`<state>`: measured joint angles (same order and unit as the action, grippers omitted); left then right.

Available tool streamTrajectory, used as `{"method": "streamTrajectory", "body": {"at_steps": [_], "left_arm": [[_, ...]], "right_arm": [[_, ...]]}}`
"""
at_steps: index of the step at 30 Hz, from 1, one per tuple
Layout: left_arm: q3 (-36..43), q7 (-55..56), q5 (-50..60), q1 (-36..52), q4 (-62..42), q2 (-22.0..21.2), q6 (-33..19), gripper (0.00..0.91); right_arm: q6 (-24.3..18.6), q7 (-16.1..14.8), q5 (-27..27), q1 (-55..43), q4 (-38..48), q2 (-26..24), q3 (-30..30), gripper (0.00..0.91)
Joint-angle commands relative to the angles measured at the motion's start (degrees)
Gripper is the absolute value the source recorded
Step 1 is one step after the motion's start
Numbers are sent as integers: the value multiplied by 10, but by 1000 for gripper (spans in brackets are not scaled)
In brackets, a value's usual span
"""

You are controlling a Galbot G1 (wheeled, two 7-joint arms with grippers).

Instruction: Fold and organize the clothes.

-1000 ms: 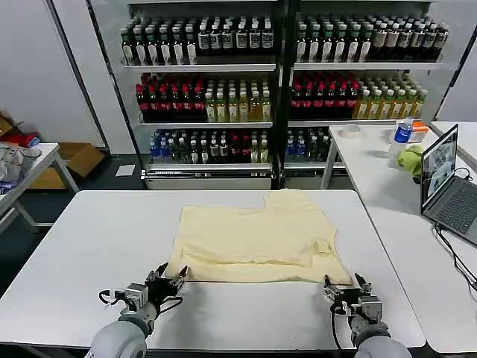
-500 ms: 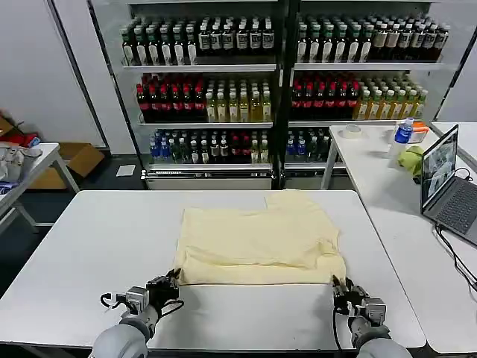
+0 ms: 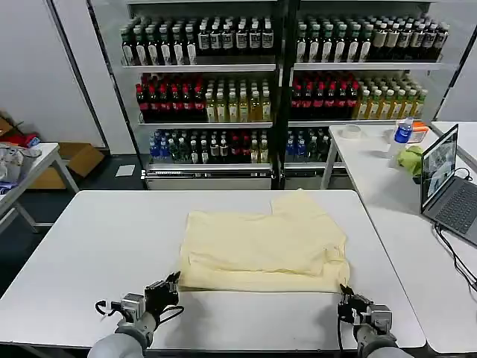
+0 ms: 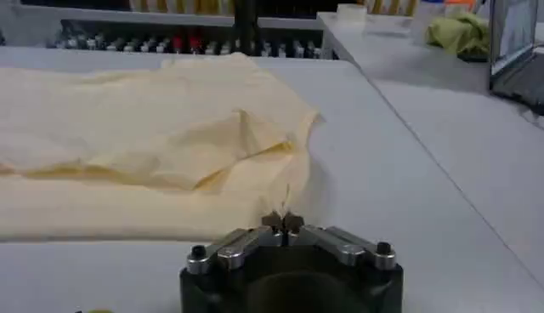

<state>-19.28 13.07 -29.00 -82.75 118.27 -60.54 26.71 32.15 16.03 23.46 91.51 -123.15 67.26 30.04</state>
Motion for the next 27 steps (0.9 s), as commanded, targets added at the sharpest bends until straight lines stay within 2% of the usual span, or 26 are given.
{"method": "streamTrajectory", "body": {"at_steps": [1, 9, 19, 20, 21, 22, 23, 27], "left_arm": [[-27, 1, 3, -118, 97, 12, 0, 10], [-61, 3, 9, -174, 129, 36, 2, 10], [-80, 4, 8, -193, 123, 51, 6, 10], [-81, 4, 9, -198, 124, 50, 7, 10], [-82, 5, 9, -200, 126, 50, 7, 10], [-82, 5, 10, -202, 128, 50, 7, 10], [-84, 4, 12, -204, 130, 49, 7, 10], [-91, 4, 15, -205, 134, 50, 14, 20]], "right_arm": [[-3, -1, -18, 101, -77, 1, 22, 0], [-3, -10, -30, 192, -134, -8, 48, 0], [9, -14, -38, 201, -131, -17, 42, 0], [9, -16, -44, 204, -131, -18, 42, 40], [10, -17, -48, 206, -133, -18, 42, 141], [10, -18, -50, 208, -134, -19, 42, 584], [10, -21, -57, 211, -136, -20, 42, 887], [9, -22, -65, 216, -147, -21, 44, 907]]}}
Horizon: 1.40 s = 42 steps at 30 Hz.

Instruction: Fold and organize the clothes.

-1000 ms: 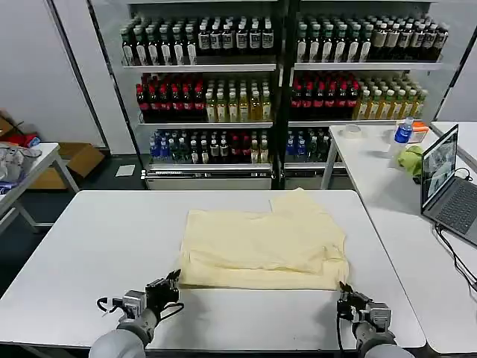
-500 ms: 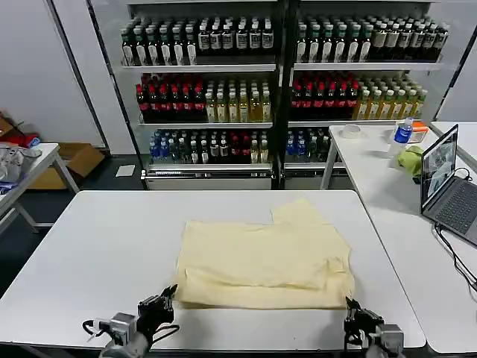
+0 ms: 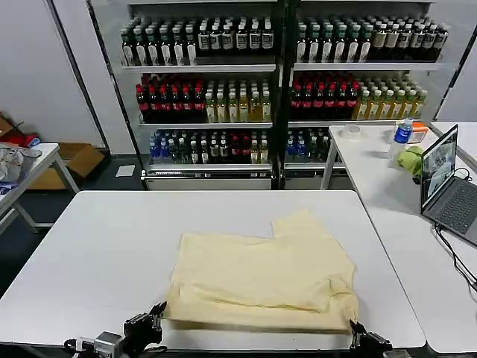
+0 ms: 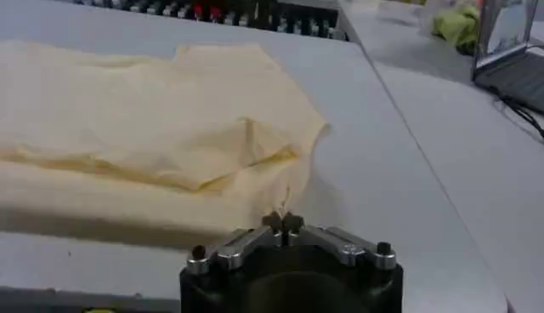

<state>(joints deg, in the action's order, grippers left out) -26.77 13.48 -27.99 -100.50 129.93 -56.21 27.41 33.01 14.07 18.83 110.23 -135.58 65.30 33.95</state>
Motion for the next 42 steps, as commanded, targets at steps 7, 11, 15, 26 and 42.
{"method": "streamTrajectory", "body": {"at_steps": [7, 11, 15, 26, 42], "left_arm": [[-26, 0, 4, -25, 35, 9, 21, 907], [-34, 3, -8, 4, 37, 15, 24, 907], [-28, 11, -37, 60, 7, 23, 16, 907], [17, 22, -92, 205, -87, 39, 11, 907], [169, 37, -90, 424, -242, 12, 41, 907]], "right_arm": [[-5, -5, -16, 23, -50, -5, 24, 907], [-8, 0, 12, -17, -53, -13, 43, 907], [-25, 11, 36, -75, -24, -23, 44, 907], [-26, 19, 80, -232, 67, -57, 5, 907], [2, 57, 131, -535, 295, -57, -172, 907]]}}
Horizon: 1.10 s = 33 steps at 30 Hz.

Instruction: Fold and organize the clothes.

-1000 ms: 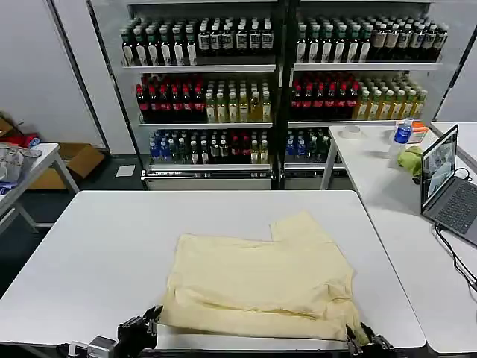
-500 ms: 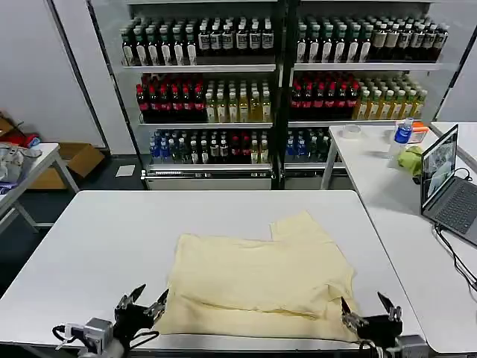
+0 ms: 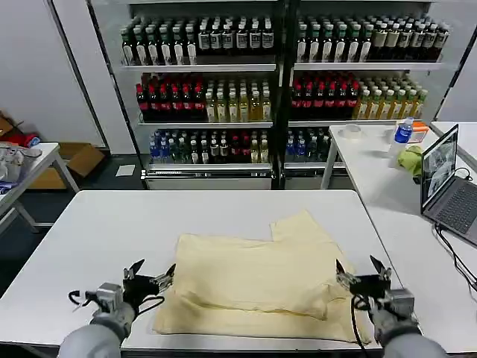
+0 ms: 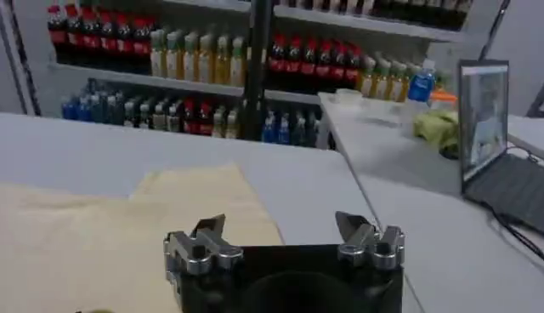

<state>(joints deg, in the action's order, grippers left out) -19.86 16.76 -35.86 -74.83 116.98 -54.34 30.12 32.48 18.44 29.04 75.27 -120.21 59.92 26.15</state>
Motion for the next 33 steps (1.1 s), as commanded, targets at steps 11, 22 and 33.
{"method": "streamTrajectory", "body": {"at_steps": [11, 22, 33], "left_arm": [[154, 4, -39, 273, -229, -35, 27, 907], [176, 2, -38, 295, -291, -67, 28, 907], [182, 2, -36, 294, -292, -69, 28, 907]], "right_arm": [[8, 33, 53, -300, 275, 30, -143, 907], [8, 32, 105, -353, 389, 74, -158, 907], [8, 30, 101, -390, 441, 106, -175, 907]]}}
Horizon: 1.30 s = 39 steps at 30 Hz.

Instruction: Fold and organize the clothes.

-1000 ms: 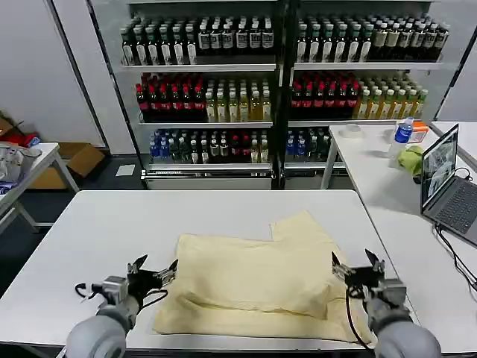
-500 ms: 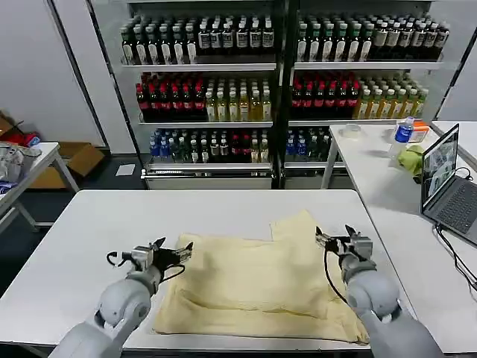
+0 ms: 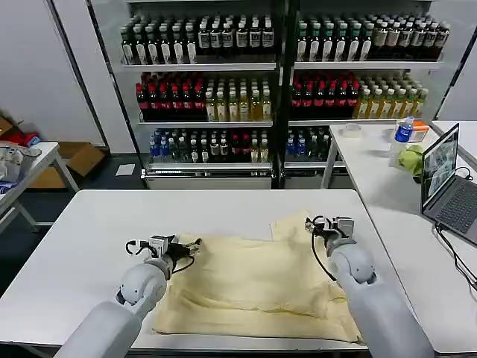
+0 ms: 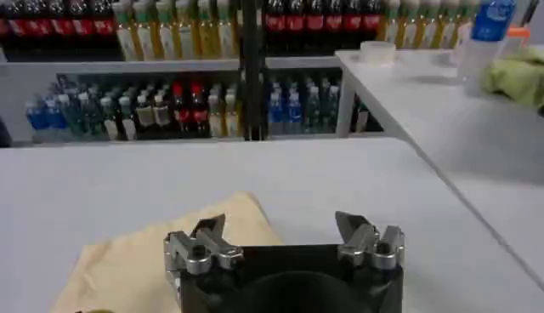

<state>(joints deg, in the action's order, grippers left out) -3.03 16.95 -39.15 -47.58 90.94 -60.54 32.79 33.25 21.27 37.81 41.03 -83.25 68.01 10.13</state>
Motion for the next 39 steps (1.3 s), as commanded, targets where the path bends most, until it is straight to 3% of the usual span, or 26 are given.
{"method": "streamTrajectory", "body": {"at_steps": [1, 6, 7, 8, 9, 10, 11, 12, 17, 39], "left_arm": [[15, 0, -4, 21, -31, -7, 2, 907], [14, -1, -4, 13, -24, -4, 2, 907], [14, -2, -4, 10, -21, -3, 0, 665], [13, -2, -4, 9, -20, -2, 0, 564], [13, -3, -4, 7, -18, -2, -1, 393], [13, -4, -4, 4, -16, 0, -2, 333], [13, -4, -4, 2, -13, 0, -2, 242], [13, -5, -4, 0, -11, 1, -3, 212], [12, -7, -4, -8, -4, 7, -4, 101], [-10, -20, -30, -16, 40, 29, -25, 71]], "right_arm": [[0, 1, 14, -52, 77, 28, -15, 907], [1, -1, 15, -58, 90, 34, -18, 907], [0, -1, 15, -59, 92, 35, -20, 887], [0, -1, 15, -59, 94, 35, -21, 776], [0, -1, 16, -58, 95, 36, -21, 484], [0, -1, 17, -56, 98, 37, -22, 322], [0, -1, 17, -54, 98, 37, -22, 71], [0, 0, 18, -53, 98, 38, -22, 10], [0, -1, 23, -44, 95, 40, -17, 0], [-21, -12, 13, -33, 26, 34, 9, 0]]}}
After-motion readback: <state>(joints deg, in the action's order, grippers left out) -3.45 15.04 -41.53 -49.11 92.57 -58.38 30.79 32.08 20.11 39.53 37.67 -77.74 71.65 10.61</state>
